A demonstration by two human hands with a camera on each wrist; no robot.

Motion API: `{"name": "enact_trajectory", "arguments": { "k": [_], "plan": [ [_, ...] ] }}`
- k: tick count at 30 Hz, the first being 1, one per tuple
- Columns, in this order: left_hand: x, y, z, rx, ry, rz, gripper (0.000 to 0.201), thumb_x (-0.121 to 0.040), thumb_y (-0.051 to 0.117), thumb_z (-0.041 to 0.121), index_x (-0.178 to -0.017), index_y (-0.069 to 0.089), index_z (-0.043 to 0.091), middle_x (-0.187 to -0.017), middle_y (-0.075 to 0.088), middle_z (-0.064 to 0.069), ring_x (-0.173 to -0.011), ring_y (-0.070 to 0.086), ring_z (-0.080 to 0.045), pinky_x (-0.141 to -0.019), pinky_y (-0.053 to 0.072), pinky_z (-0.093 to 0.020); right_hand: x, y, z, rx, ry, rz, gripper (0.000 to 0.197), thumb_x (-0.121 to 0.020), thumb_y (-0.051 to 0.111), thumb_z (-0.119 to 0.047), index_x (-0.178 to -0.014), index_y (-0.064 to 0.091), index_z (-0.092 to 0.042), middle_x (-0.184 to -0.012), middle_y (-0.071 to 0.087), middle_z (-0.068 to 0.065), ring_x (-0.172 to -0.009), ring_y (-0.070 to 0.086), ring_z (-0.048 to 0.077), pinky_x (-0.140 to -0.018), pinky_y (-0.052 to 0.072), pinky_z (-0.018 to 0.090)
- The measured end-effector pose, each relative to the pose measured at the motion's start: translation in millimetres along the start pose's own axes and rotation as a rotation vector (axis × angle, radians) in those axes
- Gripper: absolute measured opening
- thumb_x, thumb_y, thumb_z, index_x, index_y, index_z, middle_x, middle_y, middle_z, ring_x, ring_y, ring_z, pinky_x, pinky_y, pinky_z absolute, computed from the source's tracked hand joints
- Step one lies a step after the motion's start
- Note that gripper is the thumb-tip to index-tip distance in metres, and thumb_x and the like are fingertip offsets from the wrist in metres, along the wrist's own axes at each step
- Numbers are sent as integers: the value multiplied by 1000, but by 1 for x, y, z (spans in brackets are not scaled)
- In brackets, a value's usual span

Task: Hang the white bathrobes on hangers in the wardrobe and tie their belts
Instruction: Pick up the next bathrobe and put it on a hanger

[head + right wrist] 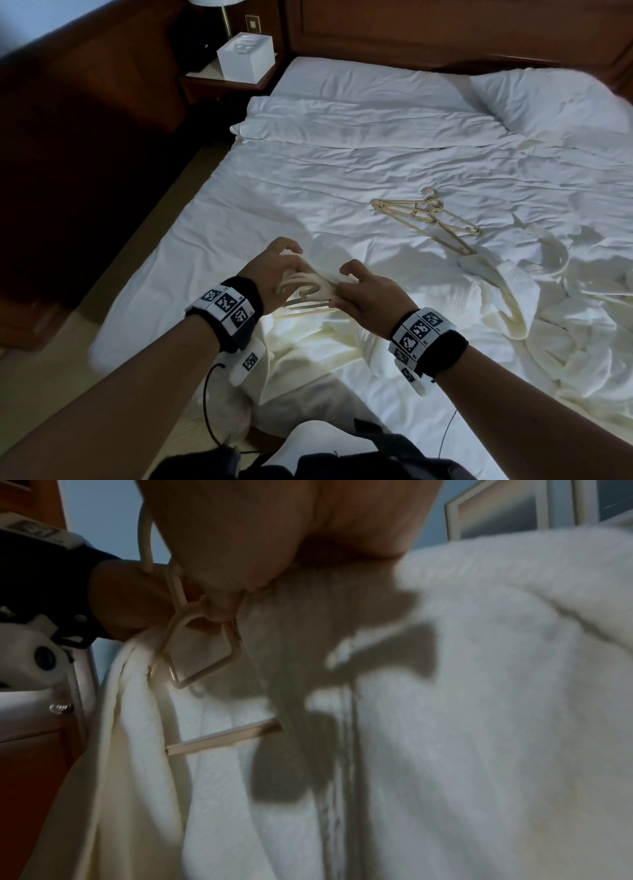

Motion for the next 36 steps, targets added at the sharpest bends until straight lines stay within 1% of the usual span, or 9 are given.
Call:
{"name": "enact_trajectory", "arguments": {
  "k": [5,7,10,14,17,22,27,32,36],
  "plan": [
    [-3,-4,-2,126,-130,115,28,-77,68,3,-92,64,25,-104,65,0,-94,63,-19,-80,43,-7,8,-3,-1,-48,41,33,21,-94,51,-38,-110,65,-35,-120,53,2,-67,58,25,-69,51,32],
    [-3,-2,1,213,-141,82,43,-79,61,0,-89,60,41,-105,63,-3,-94,63,-20,-85,51,-23,7,-3,-4,-57,77,4,21,-94,50,-34,-110,63,-34,-121,50,3,-72,58,22,-80,47,34],
    [0,3,7,165,-42,36,38,-81,50,8,-98,58,41,-102,55,-6,-91,61,-20,-84,52,-33,9,-5,-12,-32,120,-48,16,-92,47,-33,-101,60,-32,-120,46,3,-74,57,16,-86,42,37],
    [-1,8,8,62,-40,-64,30,-81,55,11,-96,54,37,-100,45,0,-89,55,-19,-83,50,-36,13,-3,-17,25,134,-82,24,-91,41,-48,-96,61,-36,-118,44,-1,-79,56,16,-88,37,38],
    [1,7,12,55,-15,-80,6,-77,55,36,-81,51,37,-96,47,1,-88,51,-15,-82,46,-31,13,0,-15,106,146,-48,36,-93,38,-57,-92,66,-36,-116,48,0,-83,59,18,-85,37,37],
    [-2,-9,10,297,-193,75,35,-59,55,55,-77,56,25,-84,62,-2,-76,56,-14,-66,42,-18,14,5,-6,219,251,-23,35,-92,42,-56,-84,66,-33,-116,53,1,-88,60,24,-92,37,47],
    [3,-5,6,607,-273,94,34,-59,68,50,-79,67,22,-86,71,-3,-79,63,-17,-78,53,-40,11,8,-3,254,357,-38,36,-94,34,-55,-93,66,-37,-105,55,-1,-79,62,23,-91,38,47],
    [11,-4,7,703,-337,161,13,-74,80,28,-67,69,30,-76,70,7,-71,65,-11,-68,52,-30,5,4,-1,166,381,-64,45,-94,23,-54,-100,64,-36,-102,50,-2,-69,59,20,-82,38,38],
    [18,4,7,865,-408,227,12,-74,80,23,-80,75,13,-83,73,-9,-77,67,-24,-72,55,-37,-2,3,-1,121,377,-64,40,-97,31,-50,-100,65,-30,-104,50,-1,-67,57,21,-79,41,36]
  ]
}}
Point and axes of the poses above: each hand's wrist, its own x-axis away from the middle knuckle, its own y-axis out of the palm, z = x × y, the point moved 4 cm from there along -x, towards the middle knuckle
